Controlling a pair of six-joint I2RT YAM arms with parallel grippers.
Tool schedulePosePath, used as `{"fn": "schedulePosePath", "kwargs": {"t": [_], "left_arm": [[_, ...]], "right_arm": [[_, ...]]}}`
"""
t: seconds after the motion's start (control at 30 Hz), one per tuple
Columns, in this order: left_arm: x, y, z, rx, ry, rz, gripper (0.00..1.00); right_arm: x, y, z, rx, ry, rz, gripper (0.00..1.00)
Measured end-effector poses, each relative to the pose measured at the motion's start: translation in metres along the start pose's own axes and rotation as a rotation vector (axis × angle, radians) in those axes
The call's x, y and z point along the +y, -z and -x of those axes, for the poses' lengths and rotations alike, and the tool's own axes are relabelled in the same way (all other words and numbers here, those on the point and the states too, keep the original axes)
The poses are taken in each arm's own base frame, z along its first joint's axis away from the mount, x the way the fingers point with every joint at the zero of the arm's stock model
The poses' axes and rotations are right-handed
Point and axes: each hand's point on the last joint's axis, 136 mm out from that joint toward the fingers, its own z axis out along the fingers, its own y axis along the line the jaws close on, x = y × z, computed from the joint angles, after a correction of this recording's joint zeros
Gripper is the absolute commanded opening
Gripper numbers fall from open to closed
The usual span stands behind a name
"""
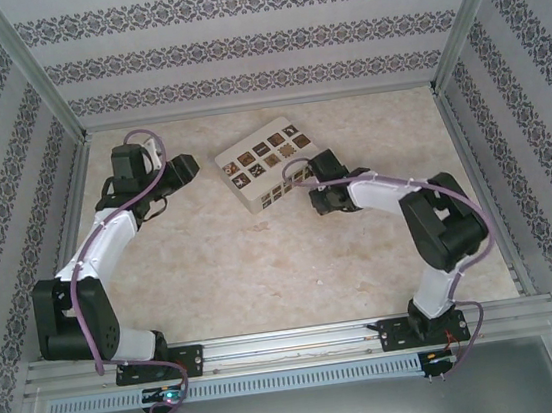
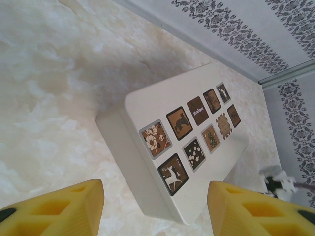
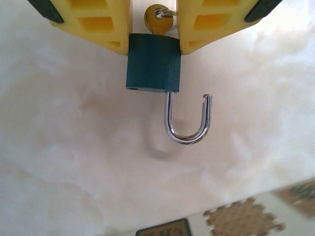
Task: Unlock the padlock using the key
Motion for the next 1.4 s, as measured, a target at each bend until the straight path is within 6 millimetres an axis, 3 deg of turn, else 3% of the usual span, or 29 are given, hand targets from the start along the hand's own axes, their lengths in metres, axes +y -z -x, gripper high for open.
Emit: {"fn": "schedulePosePath", "kwargs": {"t": [0.2,0.37,0.47,0.77,0.87,1.0,1.23,1.4], "left_arm": [[0.008,0.003,0.001,-0.010,0.011,0.011,0.58],[0.011,0.004,0.006,-0.027,0.019,0.010,0.57],[0.011,0.005,0.009,-0.035,0.022,0.002,0.57],[0.019,0.009,0.016,-0.059,0.051,0.000,0.61],[0.030,0.011,0.018,-0.072,0.074,0.017,0.62],[0.046,0.019,0.024,-0.099,0.102,0.042,0.63],[0.068,0.055,0.042,-0.217,0.114,0.115,0.68],[0.082,0.088,0.050,-0.312,0.071,0.245,0.84]], "right_arm": [[0.028,0.034,-0.029,-0.022,0.039,0.042,0.23],[0.047,0.035,-0.071,0.051,0.059,0.059,0.23],[0.053,0.032,-0.086,0.084,0.058,0.060,0.24],[0.055,0.028,-0.093,0.108,0.030,0.056,0.54],[0.048,0.036,-0.086,0.089,0.019,0.054,0.60],[0.027,0.057,-0.057,-0.004,-0.040,0.052,0.65],[-0.034,0.097,-0.007,-0.230,-0.160,-0.004,0.80],[-0.086,0.108,-0.008,-0.341,-0.261,-0.089,0.92]]}}
